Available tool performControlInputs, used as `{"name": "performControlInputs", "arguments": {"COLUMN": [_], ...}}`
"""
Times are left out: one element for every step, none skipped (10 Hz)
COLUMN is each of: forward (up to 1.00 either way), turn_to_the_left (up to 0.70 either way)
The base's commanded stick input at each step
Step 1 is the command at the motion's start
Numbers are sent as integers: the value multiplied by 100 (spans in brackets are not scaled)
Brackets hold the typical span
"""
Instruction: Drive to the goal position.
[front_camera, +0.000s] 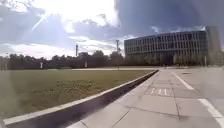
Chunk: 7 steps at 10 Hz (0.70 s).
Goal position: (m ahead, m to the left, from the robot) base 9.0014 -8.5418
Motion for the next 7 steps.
{"name": "performControlInputs", "arguments": {"forward": [7,9,39,70,70,70,70], "turn_to_the_left": [-1,-1,-1,-1,-1,-1,-1]}}
